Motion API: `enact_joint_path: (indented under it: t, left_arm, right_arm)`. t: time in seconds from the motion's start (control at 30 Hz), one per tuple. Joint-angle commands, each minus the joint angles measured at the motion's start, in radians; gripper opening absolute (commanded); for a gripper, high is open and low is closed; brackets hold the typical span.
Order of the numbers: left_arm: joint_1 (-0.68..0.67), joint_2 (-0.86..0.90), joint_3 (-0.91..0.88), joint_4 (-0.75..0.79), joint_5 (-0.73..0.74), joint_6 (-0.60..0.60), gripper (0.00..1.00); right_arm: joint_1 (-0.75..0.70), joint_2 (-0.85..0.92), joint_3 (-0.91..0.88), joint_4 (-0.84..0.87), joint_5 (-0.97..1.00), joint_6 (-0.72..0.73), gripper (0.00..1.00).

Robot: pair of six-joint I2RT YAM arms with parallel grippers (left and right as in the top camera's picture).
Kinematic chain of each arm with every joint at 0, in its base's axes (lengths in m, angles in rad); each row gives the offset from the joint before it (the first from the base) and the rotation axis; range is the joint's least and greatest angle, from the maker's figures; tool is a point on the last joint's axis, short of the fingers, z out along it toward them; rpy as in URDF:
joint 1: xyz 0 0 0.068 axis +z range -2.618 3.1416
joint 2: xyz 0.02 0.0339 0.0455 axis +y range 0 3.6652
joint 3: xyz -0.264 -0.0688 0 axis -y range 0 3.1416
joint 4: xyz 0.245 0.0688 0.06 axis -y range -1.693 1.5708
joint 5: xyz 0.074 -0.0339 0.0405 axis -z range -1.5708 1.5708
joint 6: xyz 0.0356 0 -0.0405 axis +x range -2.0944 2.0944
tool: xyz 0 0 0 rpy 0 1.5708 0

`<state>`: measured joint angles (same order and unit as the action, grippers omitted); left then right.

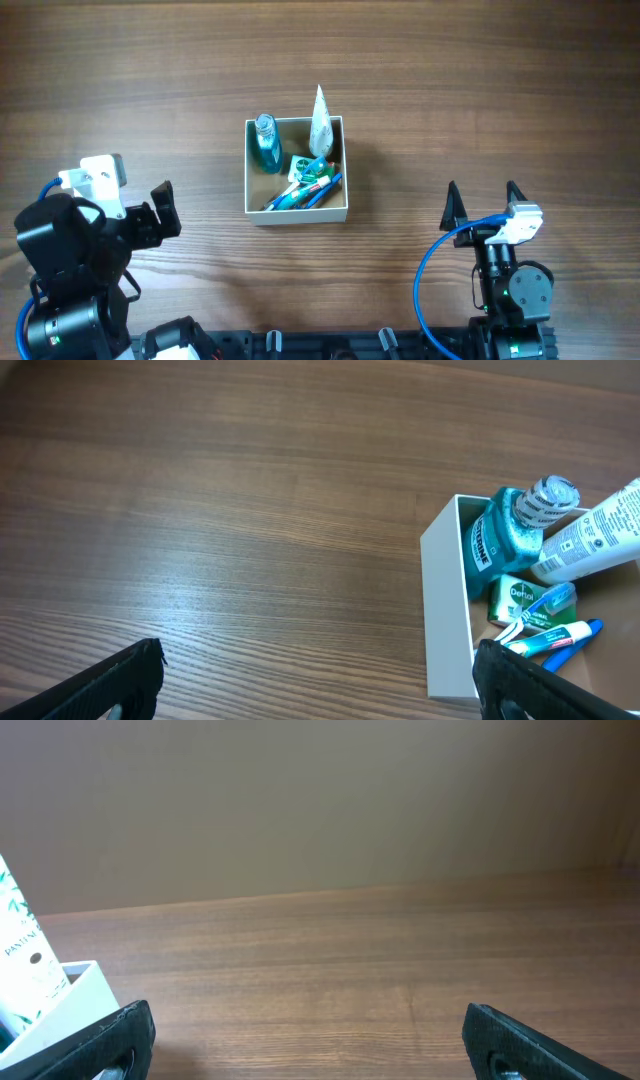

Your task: Pack container

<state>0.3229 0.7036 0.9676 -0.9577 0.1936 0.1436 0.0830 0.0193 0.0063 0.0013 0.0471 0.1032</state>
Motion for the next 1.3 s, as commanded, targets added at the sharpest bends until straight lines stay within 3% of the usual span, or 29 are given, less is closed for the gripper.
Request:
enact_joint_path:
  t: [0.0,0.43,0.53,0.63,0.83,1.0,1.27]
  left_arm:
    - [0.005,-0.002,-0.003,0.003,0.064,-0.010,1.00]
    - [0.005,-0.002,-0.003,-0.006,0.035,0.008,0.99]
    - [-0.050,-0.071,-0.046,-0.017,0.088,0.002,1.00]
    - [-0.195,-0.281,-0.292,0.192,0.102,0.002,1.00]
    - [-0.289,-0.644,-0.873,0.868,0.098,0.006,1.00]
    - [-0.327,-0.701,-0.962,0.896,-0.003,0.005,1.00]
    - [-0.327,-0.695,-0.962,0.899,-0.001,-0.002,1.00]
  right_arm:
    - [-0.004,-0.001,-0.001,0.006,-0.029,-0.019,1.00]
    - [-0.004,0.003,-0.001,0.006,-0.030,-0.019,1.00]
    - [-0.004,0.003,-0.001,0.006,-0.030,-0.019,1.00]
    - [-0.004,0.003,-0.001,0.006,-0.029,-0.019,1.00]
    - [-0.004,0.003,-0.001,0.006,-0.030,-0.019,1.00]
    - [-0.004,0.003,-0.001,0.006,-0.029,-0.019,1.00]
    - [-0.004,0.003,-0.001,0.006,-0.030,-0.019,1.00]
